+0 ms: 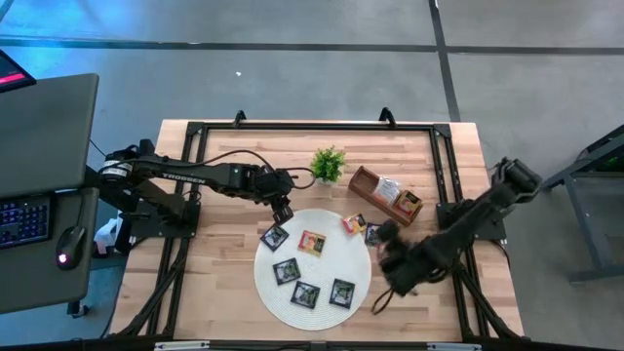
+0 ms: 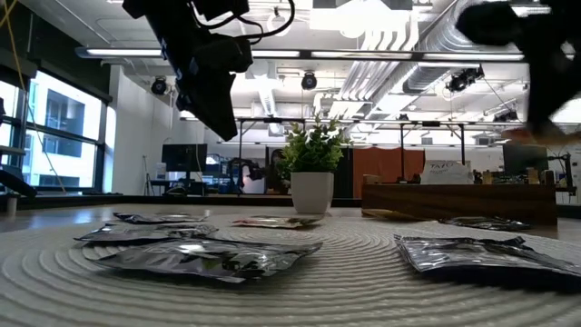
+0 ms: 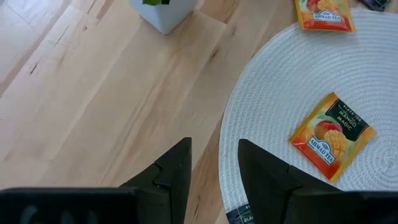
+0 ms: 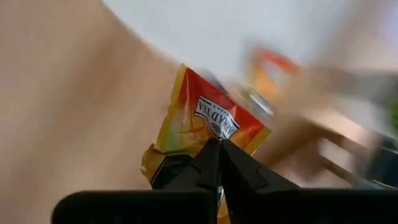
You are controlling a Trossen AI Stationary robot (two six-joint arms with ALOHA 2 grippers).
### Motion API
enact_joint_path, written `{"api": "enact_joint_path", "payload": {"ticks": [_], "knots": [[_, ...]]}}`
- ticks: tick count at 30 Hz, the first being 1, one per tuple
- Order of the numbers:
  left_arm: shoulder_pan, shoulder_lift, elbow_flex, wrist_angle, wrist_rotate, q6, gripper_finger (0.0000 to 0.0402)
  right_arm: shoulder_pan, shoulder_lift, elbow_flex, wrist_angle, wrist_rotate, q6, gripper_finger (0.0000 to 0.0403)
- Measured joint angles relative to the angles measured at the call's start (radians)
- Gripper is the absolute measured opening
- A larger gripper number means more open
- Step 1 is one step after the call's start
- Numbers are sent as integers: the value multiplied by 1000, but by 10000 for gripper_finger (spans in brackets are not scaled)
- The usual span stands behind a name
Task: Pick & Place Tea
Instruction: Put the yellow tea bag into the right section of the wooden organizer
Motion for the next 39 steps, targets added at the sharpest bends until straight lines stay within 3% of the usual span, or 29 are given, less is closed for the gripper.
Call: {"api": "enact_joint_path", "payload": {"ticks": [3, 6, 10, 14, 17, 22, 29, 39], "knots": [[0, 0, 0, 0, 0, 0, 129, -26, -48, 66, -305, 123, -44, 15], [0, 0, 0, 0, 0, 0, 129, -86, -60, 64, -501, 113, -84, 14], [0, 0, 0, 4, -33, 0, 129, -175, -66, -14, -425, 80, -318, 4], [0, 0, 0, 3, -42, 0, 129, -253, -24, -98, -422, 149, -495, 6], [0, 0, 0, -1, -42, 0, 129, -301, -17, -153, -419, 240, -520, 3], [0, 0, 0, -1, -42, 1, 129, -350, -13, -219, -385, 106, -650, 2], [0, 0, 0, -2, -42, 3, 129, -351, -14, -256, -269, 112, -761, 2], [0, 0, 0, -3, -27, 3, 129, -358, -15, -259, -205, 59, -767, 19]]}}
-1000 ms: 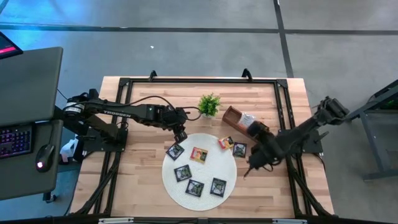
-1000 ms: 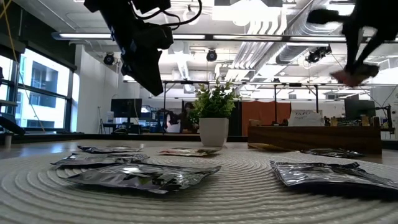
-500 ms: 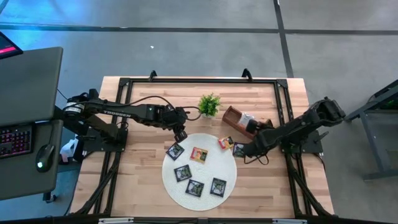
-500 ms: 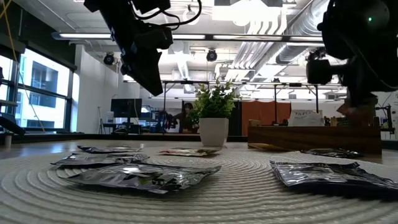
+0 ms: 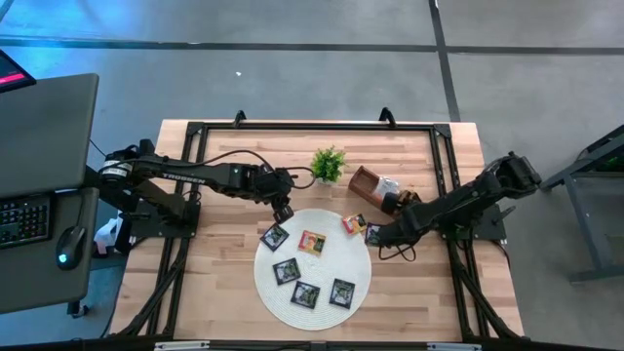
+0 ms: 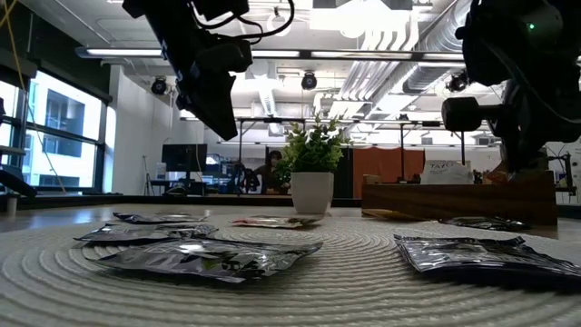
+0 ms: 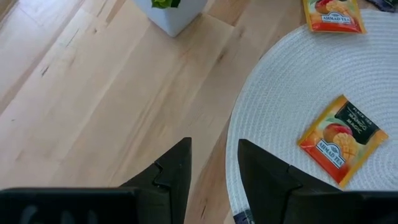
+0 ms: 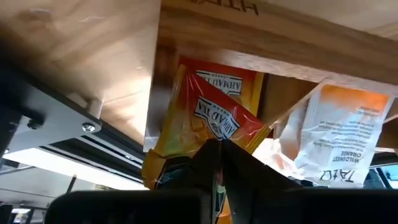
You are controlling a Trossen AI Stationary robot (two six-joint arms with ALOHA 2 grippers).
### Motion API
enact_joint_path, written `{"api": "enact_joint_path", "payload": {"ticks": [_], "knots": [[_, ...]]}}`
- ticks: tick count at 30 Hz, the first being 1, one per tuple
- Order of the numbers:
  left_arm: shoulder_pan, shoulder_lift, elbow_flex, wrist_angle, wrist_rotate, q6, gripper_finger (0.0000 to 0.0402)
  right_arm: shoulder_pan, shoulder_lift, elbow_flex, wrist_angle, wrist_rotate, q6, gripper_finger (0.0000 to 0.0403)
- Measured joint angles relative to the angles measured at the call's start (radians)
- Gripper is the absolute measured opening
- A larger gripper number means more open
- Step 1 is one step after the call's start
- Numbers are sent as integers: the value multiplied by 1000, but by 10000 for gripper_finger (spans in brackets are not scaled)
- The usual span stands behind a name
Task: Pick & Place Tea
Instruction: Put the yellow tea bag into the right section of the wooden organizer
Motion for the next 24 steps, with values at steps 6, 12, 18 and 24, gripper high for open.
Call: {"api": "enact_joint_path", "payload": {"ticks": [6, 12, 18, 24], "knots": [[0, 0, 0, 7, 1, -3, 129, 0, 0, 0, -1, 20, -56, 35], [0, 0, 0, 8, 2, -18, 129, 0, 0, 0, 22, 83, -46, 70], [0, 0, 0, 8, 4, -34, 129, 0, 0, 0, 36, 67, 3, 115], [0, 0, 0, 8, 5, -34, 129, 10, 0, 12, 48, 287, 158, 133]]}}
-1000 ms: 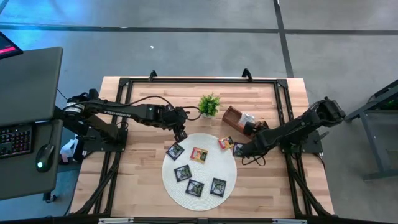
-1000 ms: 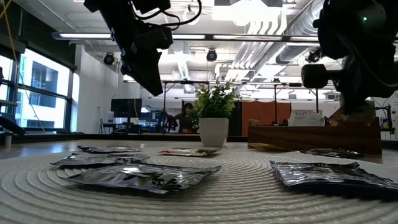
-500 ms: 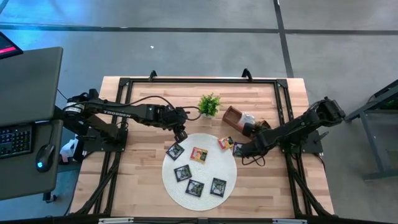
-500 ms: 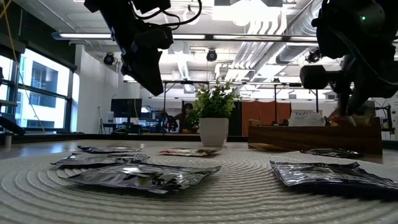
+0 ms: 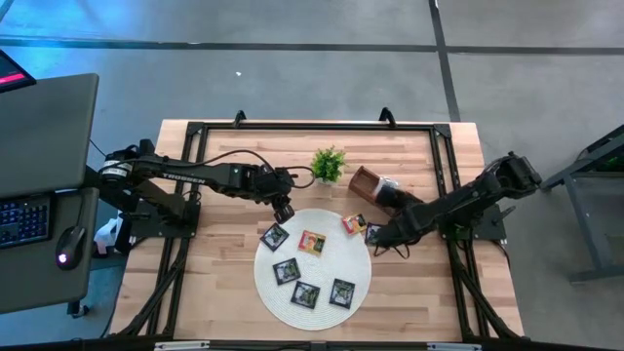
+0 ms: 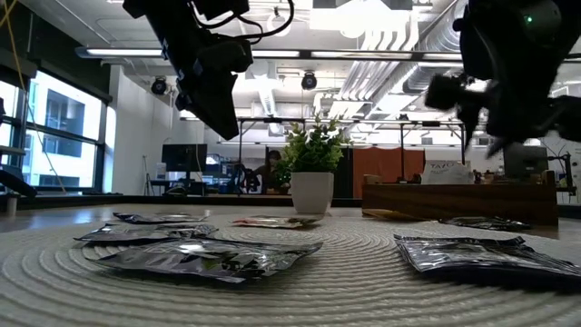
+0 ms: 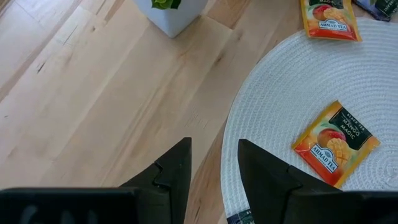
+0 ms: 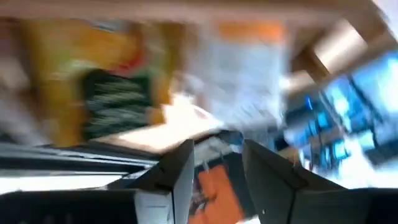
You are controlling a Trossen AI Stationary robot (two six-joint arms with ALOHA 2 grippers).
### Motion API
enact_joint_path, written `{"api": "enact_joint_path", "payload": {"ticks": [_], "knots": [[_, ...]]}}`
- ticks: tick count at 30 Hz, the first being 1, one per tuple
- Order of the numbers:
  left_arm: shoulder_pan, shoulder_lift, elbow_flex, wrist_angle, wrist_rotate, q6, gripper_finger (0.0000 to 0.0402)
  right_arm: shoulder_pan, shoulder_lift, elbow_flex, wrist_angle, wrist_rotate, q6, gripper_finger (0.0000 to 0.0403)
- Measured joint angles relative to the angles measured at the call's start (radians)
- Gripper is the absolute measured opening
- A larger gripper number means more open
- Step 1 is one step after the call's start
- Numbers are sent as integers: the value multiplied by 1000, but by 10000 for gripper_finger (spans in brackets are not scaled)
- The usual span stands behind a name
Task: Pick & Place Tea
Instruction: Put the yellow tea bag into the right section of the wooden organizer
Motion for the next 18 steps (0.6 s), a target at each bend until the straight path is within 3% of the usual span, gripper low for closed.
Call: {"api": "enact_joint_path", "payload": {"ticks": [4, 8, 13, 18], "knots": [[0, 0, 0, 0, 0, 0, 129, -12, -6, 76, -101, 45, 334, 125], [0, 0, 0, -1, 0, 0, 129, -33, -64, 106, -44, -74, 722, 115], [0, 0, 0, -1, 0, 0, 129, -34, -140, 58, 317, -369, 885, 108], [0, 0, 0, 0, 40, 0, 129, -26, -144, -2, 816, -413, 983, 108]]}}
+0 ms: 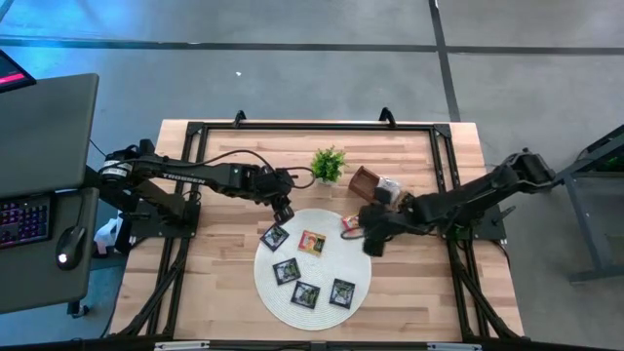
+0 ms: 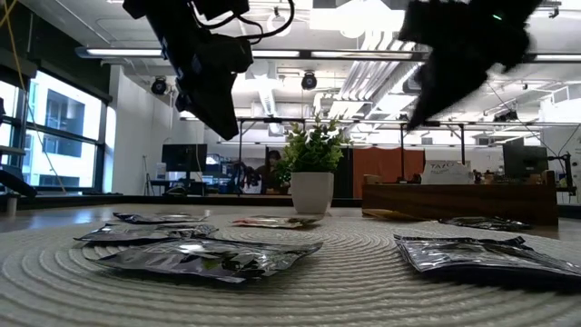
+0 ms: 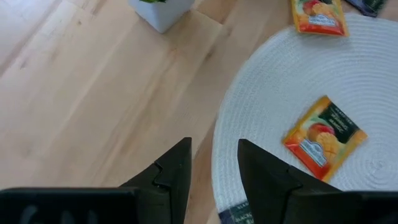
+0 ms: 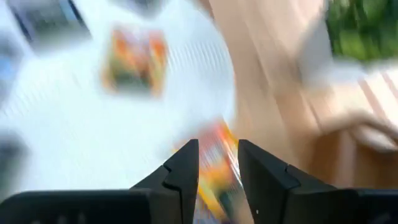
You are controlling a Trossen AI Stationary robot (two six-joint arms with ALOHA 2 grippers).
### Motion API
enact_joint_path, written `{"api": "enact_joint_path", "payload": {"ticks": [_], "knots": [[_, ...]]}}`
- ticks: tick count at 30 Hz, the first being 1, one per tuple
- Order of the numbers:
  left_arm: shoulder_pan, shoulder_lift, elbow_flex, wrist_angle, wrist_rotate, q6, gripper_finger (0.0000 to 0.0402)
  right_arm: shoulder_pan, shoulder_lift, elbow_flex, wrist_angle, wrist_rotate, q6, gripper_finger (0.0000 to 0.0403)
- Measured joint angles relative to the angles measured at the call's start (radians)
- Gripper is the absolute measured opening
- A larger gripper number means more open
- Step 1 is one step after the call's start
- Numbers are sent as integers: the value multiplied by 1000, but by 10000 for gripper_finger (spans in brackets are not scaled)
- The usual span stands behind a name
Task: Pick & Place Tea
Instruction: Put the yellow tea bag into the right section of the wooden organizer
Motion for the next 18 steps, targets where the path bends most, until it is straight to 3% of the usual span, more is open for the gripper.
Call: {"api": "enact_joint_path", "payload": {"ticks": [4, 8, 18], "knots": [[0, 0, 0, 8, 12, 0, 129, -13, 49, -96, 309, 33, -17, 108], [-1, 0, 0, 40, 31, 2, 129, -46, 116, -193, 476, 47, 17, 108], [-1, 0, 0, 51, 41, 5, 129, -130, 183, -242, 463, -152, -53, 108]]}}
